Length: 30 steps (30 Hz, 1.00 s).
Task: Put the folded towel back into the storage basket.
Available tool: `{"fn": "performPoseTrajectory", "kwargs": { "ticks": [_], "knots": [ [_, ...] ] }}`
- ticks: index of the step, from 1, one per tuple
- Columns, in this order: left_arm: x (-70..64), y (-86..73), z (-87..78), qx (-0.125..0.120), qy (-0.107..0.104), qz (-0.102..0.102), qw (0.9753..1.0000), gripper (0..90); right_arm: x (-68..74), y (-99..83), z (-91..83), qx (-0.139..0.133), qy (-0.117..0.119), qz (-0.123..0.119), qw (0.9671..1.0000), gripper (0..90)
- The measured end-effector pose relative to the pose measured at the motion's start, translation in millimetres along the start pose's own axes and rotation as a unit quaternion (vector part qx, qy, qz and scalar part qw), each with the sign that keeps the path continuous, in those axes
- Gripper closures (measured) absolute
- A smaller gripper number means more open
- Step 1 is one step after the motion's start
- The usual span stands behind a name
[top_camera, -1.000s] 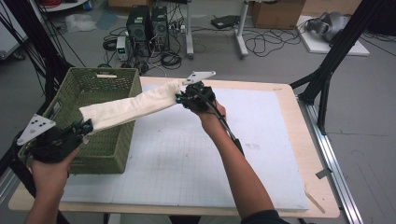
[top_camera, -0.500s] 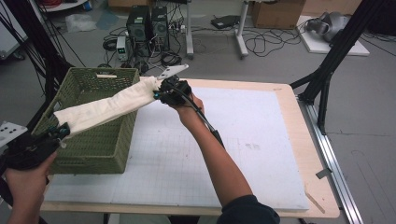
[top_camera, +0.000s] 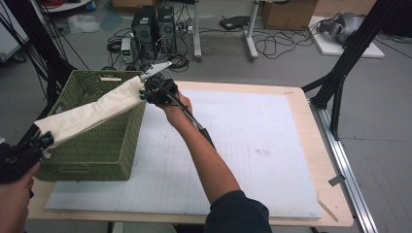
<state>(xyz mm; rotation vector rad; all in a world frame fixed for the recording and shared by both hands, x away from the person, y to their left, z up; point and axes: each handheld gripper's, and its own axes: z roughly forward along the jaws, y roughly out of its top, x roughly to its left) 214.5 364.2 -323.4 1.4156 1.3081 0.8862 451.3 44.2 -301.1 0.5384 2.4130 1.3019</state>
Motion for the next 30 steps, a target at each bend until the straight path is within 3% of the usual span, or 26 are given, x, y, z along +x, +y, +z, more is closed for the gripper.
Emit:
{"fn": "performPoseTrajectory", "kwargs": {
  "ticks": [21,30],
  "knots": [
    [15.2,-7.7,0.1,0.004,0.023,-0.007,0.9997,81.7,1.6,24.5,47.7,0.019,0.003,-0.009,0.9998,80.8],
    [18.5,-9.7,-0.4,0.005,0.028,-0.008,0.9996,81.6,3.4,28.8,61.8,0.018,0.001,0.003,0.9998,80.8]
  ]
}}
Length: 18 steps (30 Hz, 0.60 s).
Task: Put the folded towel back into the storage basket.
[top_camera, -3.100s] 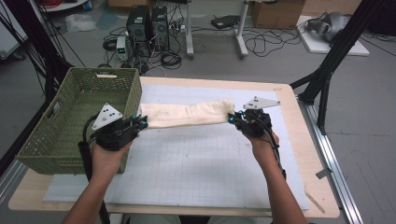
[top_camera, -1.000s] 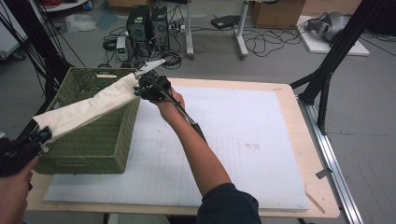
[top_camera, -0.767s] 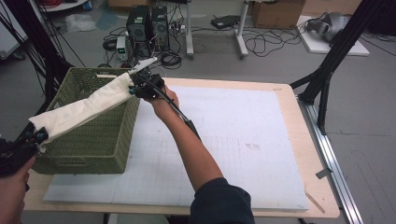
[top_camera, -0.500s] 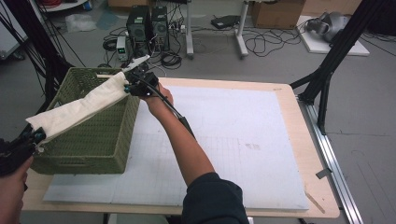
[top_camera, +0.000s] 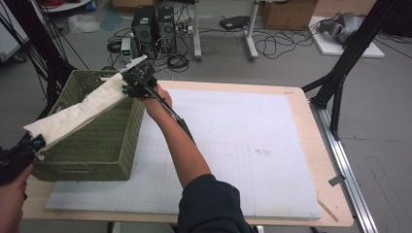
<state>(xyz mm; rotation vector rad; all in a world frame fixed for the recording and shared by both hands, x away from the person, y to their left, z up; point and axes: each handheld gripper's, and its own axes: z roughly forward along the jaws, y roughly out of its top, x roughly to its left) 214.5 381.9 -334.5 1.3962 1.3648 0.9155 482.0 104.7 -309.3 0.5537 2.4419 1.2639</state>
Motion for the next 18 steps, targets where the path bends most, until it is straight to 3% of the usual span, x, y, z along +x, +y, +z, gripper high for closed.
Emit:
{"fn": "performPoseTrajectory", "kwargs": {
  "ticks": [9,11,13,14,15,18],
  "knots": [
    [1.9,-1.0,8.2,0.015,0.003,-0.001,0.9999,79.5,1.8,6.3,12.4,0.001,-0.018,0.002,0.9998,80.8],
    [1.4,-2.1,11.4,0.021,0.001,-0.009,0.9997,68.0,2.2,7.0,16.1,0.002,-0.024,0.002,0.9997,78.9],
    [1.2,-2.5,12.5,0.015,0.006,-0.018,0.9997,48.4,1.6,5.5,21.0,0.011,-0.033,0.008,0.9994,65.7],
    [1.1,-2.0,11.6,0.01,0.01,-0.018,0.9997,43.0,0.6,4.0,22.5,0.017,-0.034,0.014,0.9992,61.6],
    [1.2,-1.2,10.3,0.007,0.013,-0.017,0.9998,39.7,-0.4,2.6,22.6,0.02,-0.038,0.019,0.9989,57.5],
    [2.3,1.4,6.6,-0.001,0.013,-0.018,0.9998,38.4,-4.3,0.7,17.9,0.013,-0.037,0.028,0.9988,56.0]
  ]
}}
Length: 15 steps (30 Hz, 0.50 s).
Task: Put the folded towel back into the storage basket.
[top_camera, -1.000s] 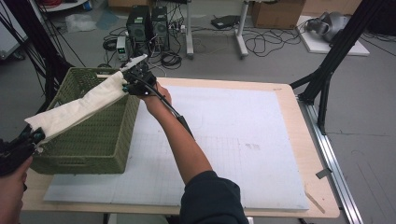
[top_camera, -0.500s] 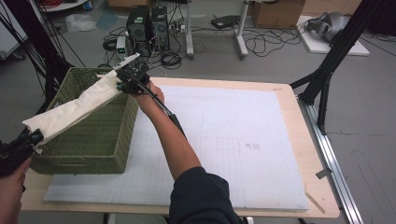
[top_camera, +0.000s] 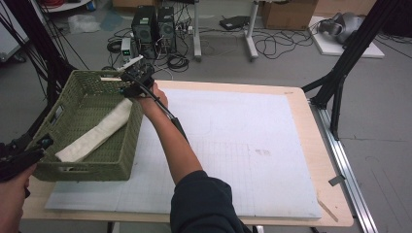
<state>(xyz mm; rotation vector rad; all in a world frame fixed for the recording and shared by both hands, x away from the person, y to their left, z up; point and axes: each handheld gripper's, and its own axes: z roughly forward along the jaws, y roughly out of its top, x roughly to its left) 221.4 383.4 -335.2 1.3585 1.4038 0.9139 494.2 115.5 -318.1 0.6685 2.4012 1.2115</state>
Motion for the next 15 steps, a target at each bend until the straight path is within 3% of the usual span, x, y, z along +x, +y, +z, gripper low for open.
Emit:
{"fn": "performPoseTrajectory", "kwargs": {
  "ticks": [5,10,15],
  "knots": [
    [0.2,0.9,-2.7,-0.007,-0.009,0.004,0.9999,38.6,-6.6,-0.6,-14.0,-0.019,0.0,0.004,0.9998,54.2],
    [-3.6,1.0,-3.5,-0.014,-0.035,-0.002,0.9993,38.2,-13.7,-6.8,-33.9,-0.032,0.006,0.011,0.9994,51.4],
    [-11.3,3.5,-1.6,-0.024,-0.062,-0.009,0.9978,29.5,-19.8,-15.7,-55.5,-0.047,0.018,0.014,0.9986,44.6]
  ]
}}
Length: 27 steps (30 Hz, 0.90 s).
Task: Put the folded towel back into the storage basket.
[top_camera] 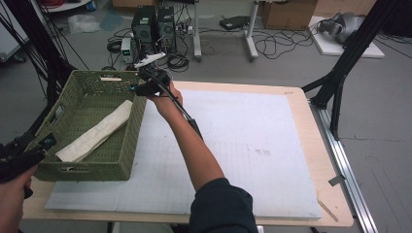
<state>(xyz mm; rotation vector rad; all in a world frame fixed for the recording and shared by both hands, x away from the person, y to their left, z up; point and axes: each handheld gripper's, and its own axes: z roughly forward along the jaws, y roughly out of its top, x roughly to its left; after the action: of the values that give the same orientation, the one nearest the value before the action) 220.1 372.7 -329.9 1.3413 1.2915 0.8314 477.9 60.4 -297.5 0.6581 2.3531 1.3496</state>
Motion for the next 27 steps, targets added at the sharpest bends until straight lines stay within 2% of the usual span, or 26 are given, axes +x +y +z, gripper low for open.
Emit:
{"fn": "performPoseTrajectory", "kwargs": {
  "ticks": [5,10,13,20,27],
  "knots": [
    [-12.3,3.1,6.0,-0.005,-0.028,0.006,0.9996,22.8,-2.2,-10.8,-26.2,-0.014,0.0,0.0,0.9999,34.8],
    [-26.5,5.3,14.7,-0.006,-0.054,0.012,0.9984,22.6,-9.1,-29.2,-53.3,-0.019,-0.011,0.004,0.9998,27.7],
    [-35.4,5.2,21.7,-0.004,-0.068,0.013,0.9976,22.6,-14.1,-43.0,-70.3,-0.021,-0.016,0.008,0.9996,26.4],
    [-61.4,5.9,38.9,-0.005,-0.108,0.024,0.9939,22.6,-26.1,-82.6,-111.0,-0.015,-0.034,0.009,0.9993,21.3],
    [-85.0,7.1,55.3,-0.003,-0.14,0.025,0.9899,22.8,-36.5,-118.9,-153.1,-0.017,-0.058,0.031,0.9977,18.7]
  ]
}}
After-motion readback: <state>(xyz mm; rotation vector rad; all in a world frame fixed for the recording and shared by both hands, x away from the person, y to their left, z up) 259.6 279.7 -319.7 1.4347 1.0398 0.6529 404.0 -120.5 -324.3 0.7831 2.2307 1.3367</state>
